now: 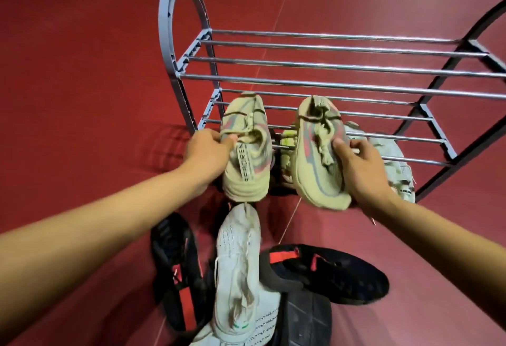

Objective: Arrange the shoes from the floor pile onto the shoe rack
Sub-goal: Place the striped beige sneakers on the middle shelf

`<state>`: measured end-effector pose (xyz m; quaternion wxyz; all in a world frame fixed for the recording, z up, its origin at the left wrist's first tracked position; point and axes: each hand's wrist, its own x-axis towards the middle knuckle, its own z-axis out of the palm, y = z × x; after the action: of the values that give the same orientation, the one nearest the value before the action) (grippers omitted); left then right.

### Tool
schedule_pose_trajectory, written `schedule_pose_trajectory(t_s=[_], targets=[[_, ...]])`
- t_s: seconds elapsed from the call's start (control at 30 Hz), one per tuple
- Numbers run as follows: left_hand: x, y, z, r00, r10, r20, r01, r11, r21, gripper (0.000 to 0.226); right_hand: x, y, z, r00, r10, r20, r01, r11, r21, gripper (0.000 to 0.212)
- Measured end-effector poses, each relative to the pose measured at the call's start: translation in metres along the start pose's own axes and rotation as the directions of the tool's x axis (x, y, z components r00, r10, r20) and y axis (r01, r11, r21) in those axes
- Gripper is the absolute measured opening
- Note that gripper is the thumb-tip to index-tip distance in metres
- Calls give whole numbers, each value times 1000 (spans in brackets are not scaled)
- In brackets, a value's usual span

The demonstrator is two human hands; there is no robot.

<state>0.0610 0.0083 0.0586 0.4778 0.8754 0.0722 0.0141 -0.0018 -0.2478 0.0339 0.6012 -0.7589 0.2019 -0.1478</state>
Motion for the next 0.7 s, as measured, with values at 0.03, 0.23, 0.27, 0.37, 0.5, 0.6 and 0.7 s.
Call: schedule_pose_trajectory(t_s=[0.03, 0.23, 0.27, 0.37, 0.5, 0.6, 0.7], targets=[[14, 4, 3, 1000, -20, -16, 20, 1000, -5, 38, 17, -2, 9, 1000, -4, -27, 3, 1000, -26, 29], [69, 14, 32, 988, -131, -79, 131, 991, 3, 39, 89, -16, 60, 998, 36, -49, -42, 991, -129, 32], [72, 11, 34, 982, -163, -91, 163, 987, -1, 44, 93, -16, 66, 999, 36, -24, -40, 984, -173, 36], [73, 1, 37, 985, -138, -104, 139, 990, 0, 32, 98, -11, 65, 998, 38, 54, -23, 965, -261, 43], [43, -15, 26, 983, 175, 45, -179, 978, 103, 65, 91, -4, 54, 993, 30, 113, 9, 943, -332, 48], [17, -30, 23, 919, 327, 219, -377, 891, 253, 107, 67, -2, 42, 993, -13, 120, 42, 969, -245, 49], [10, -35, 28, 895, 358, 266, -433, 840, 327, 107, 36, 1, 25, 970, -126, 210, 176, 955, -239, 62]])
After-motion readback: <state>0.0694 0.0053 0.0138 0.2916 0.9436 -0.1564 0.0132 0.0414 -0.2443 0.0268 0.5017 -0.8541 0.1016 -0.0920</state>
